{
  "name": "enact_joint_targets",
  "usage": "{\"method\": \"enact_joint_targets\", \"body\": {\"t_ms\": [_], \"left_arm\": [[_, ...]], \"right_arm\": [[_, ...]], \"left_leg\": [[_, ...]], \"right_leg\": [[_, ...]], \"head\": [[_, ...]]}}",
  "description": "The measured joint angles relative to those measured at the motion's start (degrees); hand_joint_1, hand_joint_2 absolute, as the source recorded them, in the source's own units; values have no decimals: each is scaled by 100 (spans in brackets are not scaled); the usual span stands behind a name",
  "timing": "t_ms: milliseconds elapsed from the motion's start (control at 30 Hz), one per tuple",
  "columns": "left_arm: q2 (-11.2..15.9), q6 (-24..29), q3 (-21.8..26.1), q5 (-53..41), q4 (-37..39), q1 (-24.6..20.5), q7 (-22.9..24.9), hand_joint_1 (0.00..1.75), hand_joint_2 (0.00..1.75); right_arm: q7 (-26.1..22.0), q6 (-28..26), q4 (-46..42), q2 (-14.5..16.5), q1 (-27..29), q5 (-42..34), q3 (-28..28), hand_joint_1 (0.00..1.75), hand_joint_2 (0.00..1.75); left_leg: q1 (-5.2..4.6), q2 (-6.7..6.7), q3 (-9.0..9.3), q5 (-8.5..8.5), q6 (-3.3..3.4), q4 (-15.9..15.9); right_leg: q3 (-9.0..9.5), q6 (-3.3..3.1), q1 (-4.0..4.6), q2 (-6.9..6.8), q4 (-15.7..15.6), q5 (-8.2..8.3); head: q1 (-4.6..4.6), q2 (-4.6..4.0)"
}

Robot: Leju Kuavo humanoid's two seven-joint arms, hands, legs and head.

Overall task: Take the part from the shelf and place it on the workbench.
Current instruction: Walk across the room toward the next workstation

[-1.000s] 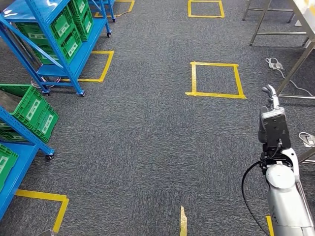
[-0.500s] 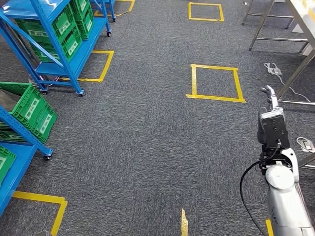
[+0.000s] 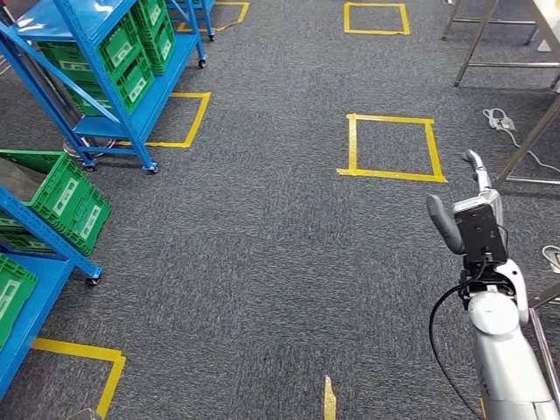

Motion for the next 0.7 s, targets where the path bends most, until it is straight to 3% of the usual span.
{"method": "enact_joint_targets", "body": {"t_ms": [33, 67, 100, 133, 200, 267, 333, 367, 400, 467, 533, 567, 600, 633, 700], "left_arm": [[-4, -1, 0, -4, 0, 2, 1, 0, 0], [-6, -1, 0, -8, 0, 4, 1, 0, 0], [-7, -2, 0, -10, 0, 5, 2, 0, 0], [-7, -3, 0, -11, 0, 4, 2, 0, 0], [-8, -4, 0, -15, 0, -9, 3, 0, 0], [-9, -4, 0, -21, 0, -35, 6, 0, 0], [-11, -3, 0, -25, 0, -45, 9, 0, 0], [-14, -3, 0, -26, 0, -42, 9, 0, 0], [-13, -2, 1, -26, 0, -43, 9, 0, 0], [-12, -2, 2, -26, 0, -59, 9, 0, 0], [-13, -3, 1, -26, 0, -66, 9, 0, 0], [-17, -4, 1, -26, 0, -61, 9, 0, 0], [-20, -4, 1, -26, 0, -56, 9, 0, 0], [-21, -4, 1, -26, 0, -53, 9, 0, 0], [-20, -4, 2, -27, 0, -58, 9, 0, 0]], "right_arm": [[0, -9, 2, 1, 0, 25, 15, 0, 175], [0, -17, 3, 1, -2, 43, 28, 0, 175], [0, -27, 4, 2, -6, 58, 40, 0, 175], [0, -37, 5, 2, -14, 69, 49, 0, 175], [-1, -51, 5, 2, -43, 81, 62, 0, 175], [0, -57, 7, 2, -67, 89, 73, 0, 175], [1, -58, 8, 4, -78, 93, 91, 0, 175], [1, -58, 8, 6, -84, 94, 104, 0, 175], [-1, -58, 8, 7, -90, 95, 114, 0, 175], [2, -61, 14, 7, -91, 95, 121, 0, 175], [6, -61, 30, 6, -78, 95, 127, 0, 175], [7, -61, 38, 6, -72, 96, 131, 0, 175], [7, -61, 42, 6, -71, 96, 135, 0, 175], [7, -61, 44, 6, -73, 96, 136, 0, 175], [6, -61, 46, 7, -82, 96, 138, 0, 175]], "left_leg": [[7, 2, -154, -83, -8, 301], [10, 7, -223, -62, -7, 419], [9, 22, -181, 67, 3, 307], [5, 68, -35, 271, 23, -9], [-47, 352, 330, 599, 83, -794], [-110, 552, 483, 667, 139, -1172], [-117, 446, 476, 673, 190, -1214], [-104, 371, 487, 690, 219, -1239], [-86, 298, 500, 710, 252, -1262], [-58, 151, 512, 736, 297, -1286], [-52, -17, 505, 740, 311, -1281], [-50, -104, 507, 740, 311, -1278], [-47, -193, 513, 739, 310, -1273], [-40, -279, 523, 736, 305, -1267], [-32, -437, 525, 720, 270, -1242]], "right_leg": [[5, -8, 8, -42, 0, -6], [13, -14, 13, -86, 0, -13], [27, -17, 18, -131, 0, -22], [47, -15, 21, -179, 0, -33], [84, 7, 41, -274, 7, -65], [97, 53, 70, -383, 14, -92], [111, 108, 74, -502, 9, -120], [106, 138, 61, -454, 37, -157], [59, 166, 45, -320, 151, -239], [-211, 212, 14, 37, 719, -537], [-592, 240, 6, 170, 1446, -807], [-699, 249, 6, 182, 1607, -806], [-703, 252, 4, 192, 1554, -692], [-594, 251, -2, 217, 1283, -486], [-236, 250, -37, 433, 507, -113]], "head": [[1, 1], [0, 1], [0, 0], [1, 1], [-3, 1], [-2, 1], [3, 1], [10, 1], [19, 1], [46, 0], [54, 0], [54, 0], [53, 0], [54, 0], [54, 1]]}}
